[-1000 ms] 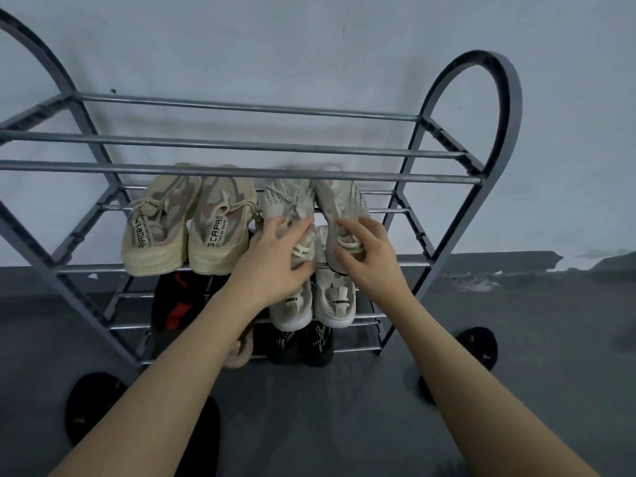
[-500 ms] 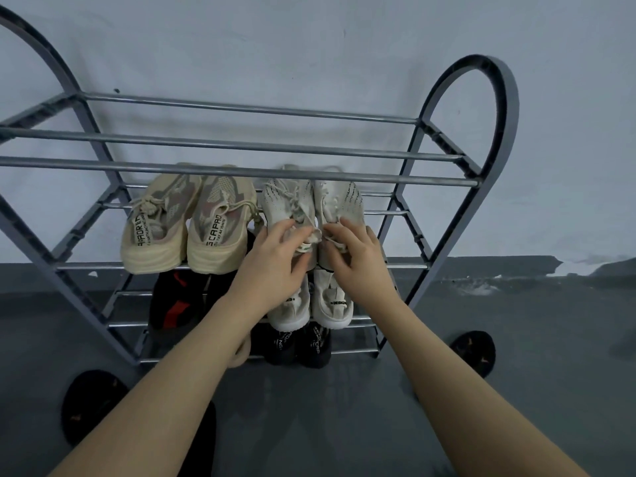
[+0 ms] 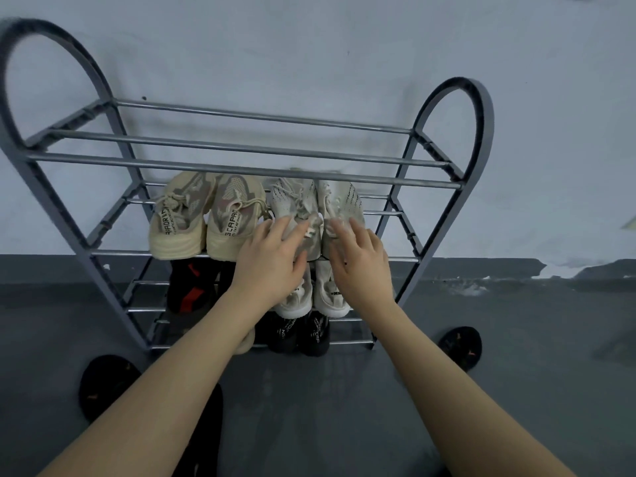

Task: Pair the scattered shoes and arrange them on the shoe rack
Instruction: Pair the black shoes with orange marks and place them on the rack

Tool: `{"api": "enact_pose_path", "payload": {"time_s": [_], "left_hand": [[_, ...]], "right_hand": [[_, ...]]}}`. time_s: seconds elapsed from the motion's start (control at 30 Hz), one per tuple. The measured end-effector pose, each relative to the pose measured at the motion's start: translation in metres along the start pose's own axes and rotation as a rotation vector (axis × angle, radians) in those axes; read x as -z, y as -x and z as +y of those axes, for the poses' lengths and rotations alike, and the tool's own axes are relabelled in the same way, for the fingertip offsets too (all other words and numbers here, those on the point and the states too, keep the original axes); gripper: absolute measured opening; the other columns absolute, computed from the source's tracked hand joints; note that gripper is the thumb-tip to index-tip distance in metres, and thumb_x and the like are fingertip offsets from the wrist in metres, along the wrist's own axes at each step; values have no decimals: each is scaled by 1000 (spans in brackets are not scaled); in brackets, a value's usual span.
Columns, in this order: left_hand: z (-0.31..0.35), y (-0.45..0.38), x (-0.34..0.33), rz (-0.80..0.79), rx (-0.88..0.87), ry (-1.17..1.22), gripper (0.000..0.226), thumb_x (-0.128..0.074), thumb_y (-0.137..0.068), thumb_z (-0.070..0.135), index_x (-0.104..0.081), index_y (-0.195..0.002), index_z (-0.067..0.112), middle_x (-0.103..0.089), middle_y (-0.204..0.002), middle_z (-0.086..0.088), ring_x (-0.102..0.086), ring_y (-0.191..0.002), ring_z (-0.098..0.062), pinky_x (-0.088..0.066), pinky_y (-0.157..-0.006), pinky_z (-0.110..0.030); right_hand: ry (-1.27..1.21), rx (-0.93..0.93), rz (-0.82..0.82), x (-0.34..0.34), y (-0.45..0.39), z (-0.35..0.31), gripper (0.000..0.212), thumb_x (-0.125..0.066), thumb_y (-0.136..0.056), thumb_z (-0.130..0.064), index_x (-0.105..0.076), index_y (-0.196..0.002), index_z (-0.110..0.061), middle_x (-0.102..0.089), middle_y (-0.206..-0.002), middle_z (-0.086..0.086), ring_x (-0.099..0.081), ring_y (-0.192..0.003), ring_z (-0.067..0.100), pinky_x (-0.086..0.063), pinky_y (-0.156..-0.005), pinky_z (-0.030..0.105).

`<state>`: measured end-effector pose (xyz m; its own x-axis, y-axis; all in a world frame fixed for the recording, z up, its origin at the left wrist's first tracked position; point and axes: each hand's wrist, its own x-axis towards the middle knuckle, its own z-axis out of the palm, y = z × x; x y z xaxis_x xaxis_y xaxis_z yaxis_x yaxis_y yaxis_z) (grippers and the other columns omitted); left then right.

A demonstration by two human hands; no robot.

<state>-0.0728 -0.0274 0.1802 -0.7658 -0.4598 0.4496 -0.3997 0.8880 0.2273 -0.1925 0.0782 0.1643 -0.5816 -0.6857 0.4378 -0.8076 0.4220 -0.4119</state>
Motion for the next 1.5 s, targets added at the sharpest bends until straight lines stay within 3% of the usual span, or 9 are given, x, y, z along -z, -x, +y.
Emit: {"api": "enact_pose_path", "payload": {"time_s": [0.07, 0.17, 0.27, 0.53, 0.73, 1.0, 1.27, 1.4, 1.5], "left_hand": [[0, 11, 16, -1, -18, -3, 45, -41, -86, 32, -58, -122, 12, -60, -116, -13, -55, -109, -37, -46, -87, -49], [-5, 29, 46, 42, -26, 6, 35, -56, -85, 20, -60, -118, 9, -61, -114, -14, -54, -109, -37, -44, -89, -49], [-10, 49, 81, 89, 0, 21, 31, -58, -86, 18, -62, -116, 9, -62, -114, -11, -54, -107, -36, -40, -91, -46], [-65, 136, 112, -56, 140, -5, 36, -48, -92, 28, -56, -125, 17, -55, -125, -4, -47, -115, -29, -34, -95, -39], [-130, 213, 73, -129, 352, 41, 36, -50, -91, 27, -57, -124, 14, -53, -125, -8, -49, -110, -32, -41, -90, -42], [-181, 299, -30, -194, 646, 147, 42, -53, -91, 26, -52, -129, 10, -48, -130, -13, -50, -111, -34, -45, -90, -46], [-227, 329, -118, -207, 869, 162, 57, -49, -93, 32, -32, -142, 10, -43, -135, -21, -47, -113, -39, -44, -90, -51], [-234, 335, -148, -239, 945, 81, 61, -46, -94, 36, -24, -146, 13, -44, -132, -25, -49, -108, -42, -41, -88, -49], [-235, 342, -158, -200, 955, 189, 60, -52, -93, 28, -27, -145, 14, -46, -125, -23, -55, -97, -38, -47, -82, -45]], "right_hand": [[36, 24, 9, 10, 12, -18, 46, -32, -93, -41, -49, -132, -24, -46, -139, 9, -42, -122, 42, -38, -98, 55], [44, 79, 12, 24, 25, -47, 38, -41, -94, -36, -56, -124, -17, -50, -135, 10, -50, -114, 40, -43, -91, 50], [33, 111, -4, 36, 34, -76, 31, -43, -96, -31, -58, -118, -14, -54, -126, 8, -52, -110, 35, -44, -84, 43], [-73, 108, -146, -1, 85, -135, 32, -41, -97, -33, -58, -119, -15, -56, -119, 7, -53, -107, 28, -46, -80, 38], [-164, 68, -276, -89, 142, -151, 32, -44, -96, -33, -58, -119, -16, -57, -116, 4, -56, -101, 25, -49, -74, 38], [-268, -35, -493, -216, 183, -151, 33, -50, -94, -29, -56, -123, -15, -57, -122, 7, -55, -107, 28, -46, -87, 44], [-41, 203, -620, -314, 201, -133, 41, -46, -95, -38, -47, -134, -26, -57, -129, -4, -45, -121, 23, -18, -101, 43], [30, 299, -595, -347, 200, -128, 47, -45, -90, -46, -53, -130, -22, -68, -112, 3, -56, -109, 30, -25, -99, 52], [10, 302, -569, -361, 203, -129, 44, -50, -88, -42, -57, -126, -20, -70, -102, 3, -60, -100, 29, -26, -96, 52]]}}
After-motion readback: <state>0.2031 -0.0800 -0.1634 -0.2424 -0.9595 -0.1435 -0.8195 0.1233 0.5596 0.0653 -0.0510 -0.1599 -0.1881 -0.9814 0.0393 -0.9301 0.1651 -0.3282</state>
